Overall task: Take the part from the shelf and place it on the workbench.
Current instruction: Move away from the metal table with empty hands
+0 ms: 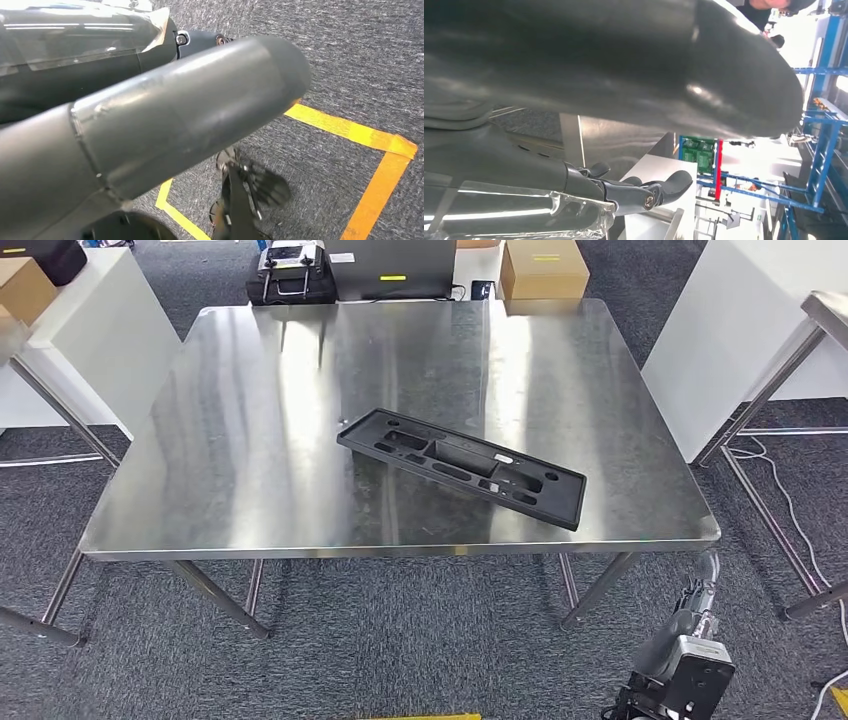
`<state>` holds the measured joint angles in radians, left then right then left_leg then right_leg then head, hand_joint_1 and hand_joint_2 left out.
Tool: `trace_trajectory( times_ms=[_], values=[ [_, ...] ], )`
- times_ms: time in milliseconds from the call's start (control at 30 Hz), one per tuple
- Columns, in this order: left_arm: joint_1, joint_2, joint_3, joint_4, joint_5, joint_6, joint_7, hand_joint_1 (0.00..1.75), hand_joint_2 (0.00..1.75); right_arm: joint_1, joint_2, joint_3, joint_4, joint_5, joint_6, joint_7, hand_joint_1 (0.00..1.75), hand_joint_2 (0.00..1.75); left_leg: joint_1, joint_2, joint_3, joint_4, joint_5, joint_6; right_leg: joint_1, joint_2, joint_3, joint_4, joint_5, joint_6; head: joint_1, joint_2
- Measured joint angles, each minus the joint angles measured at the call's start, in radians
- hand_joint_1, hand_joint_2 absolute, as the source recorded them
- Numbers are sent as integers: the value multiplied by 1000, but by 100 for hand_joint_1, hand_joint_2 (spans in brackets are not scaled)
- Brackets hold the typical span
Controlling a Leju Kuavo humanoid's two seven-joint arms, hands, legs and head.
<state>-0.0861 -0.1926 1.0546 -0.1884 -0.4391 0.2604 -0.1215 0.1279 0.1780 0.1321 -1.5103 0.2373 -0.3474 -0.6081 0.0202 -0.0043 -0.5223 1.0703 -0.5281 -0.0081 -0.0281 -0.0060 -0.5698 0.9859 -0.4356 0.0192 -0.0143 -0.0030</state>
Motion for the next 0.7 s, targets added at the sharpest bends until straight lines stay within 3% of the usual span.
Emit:
trace_trajectory(
  times_ms=[67, 167, 233, 300, 333, 367, 400, 467, 533, 567, 633, 700],
  values=[
    [-2, -1, 1, 0, 1, 0, -1, 0, 0, -1, 2, -13, -6, -8, 5, -4, 0, 0, -4, -3, 48, -77, 9, 10, 3, -1, -5, 1, 11, 13, 1, 0],
    [-2, -2, 6, 0, 1, 0, -2, 0, 0, -1, 6, -34, -10, -18, 15, -13, 0, 0, -11, -2, 32, -88, 24, 36, 5, 0, -13, 2, 22, 36, 3, 0],
    [-3, -3, 9, 0, 0, 0, -4, 0, 0, 1, 6, -49, -10, -21, 16, -16, 0, 0, -11, 2, 12, -94, 44, 57, 7, 2, -40, 56, -28, 31, 6, 0],
    [-3, -3, 10, 0, -4, -1, -6, 0, 0, 3, 6, -63, -11, -23, 16, -17, 0, 0, -14, 5, -13, -94, 64, 68, 6, 2, -81, 179, -119, 15, 10, 0],
    [-2, -3, 11, 0, -6, -2, -7, 0, 0, 4, 7, -68, -11, -23, 16, -17, 0, 0, -16, 6, -26, -93, 74, 69, 6, 3, -94, 240, -150, 12, 11, 0],
    [-2, -3, 11, 0, -9, -4, -7, 0, 0, 6, 7, -74, -12, -24, 16, -17, 0, 0, -19, 7, -38, -92, 83, 70, 7, 3, -95, 279, -161, 15, 11, 0],
    [-2, -4, 12, 0, -11, -5, -7, 0, 0, 8, 7, -80, -13, -24, 16, -17, 0, 0, -21, 7, -50, -91, 93, 70, 9, 3, -79, 285, -152, 21, 12, 0],
    [-2, -5, 12, 0, -15, -7, -7, 0, 0, 12, 7, -89, -19, -25, 15, -17, 0, 0, -24, 6, -69, -89, 112, 68, 13, 3, 3, 197, -110, 31, 12, 0],
    [-2, -6, 12, 0, -19, -9, -7, 0, 0, 13, 10, -94, -28, -26, 15, -16, 0, 0, -30, 6, -84, -85, 127, 60, 20, 3, 108, 46, -96, 25, 11, 0],
    [-2, -6, 12, 0, -20, -9, -7, 0, 0, 13, 11, -95, -32, -26, 16, -16, 0, 0, -32, 6, -88, -84, 135, 56, 23, 4, 137, -6, -100, 19, 10, 0],
    [-2, -6, 12, 0, -22, -10, -7, 0, 0, 14, 14, -98, -35, -26, 19, -14, 0, 0, -32, 7, -93, -84, 150, 44, 26, 4, 145, -42, -103, 9, 7, 0],
    [-1, -5, 12, 0, -25, -10, -6, 0, 0, 14, 16, -102, -35, -24, 23, -13, 0, 0, -26, 4, -104, -68, 130, 32, 18, 1, 131, -41, -88, -8, 7, 0]
  ],
)
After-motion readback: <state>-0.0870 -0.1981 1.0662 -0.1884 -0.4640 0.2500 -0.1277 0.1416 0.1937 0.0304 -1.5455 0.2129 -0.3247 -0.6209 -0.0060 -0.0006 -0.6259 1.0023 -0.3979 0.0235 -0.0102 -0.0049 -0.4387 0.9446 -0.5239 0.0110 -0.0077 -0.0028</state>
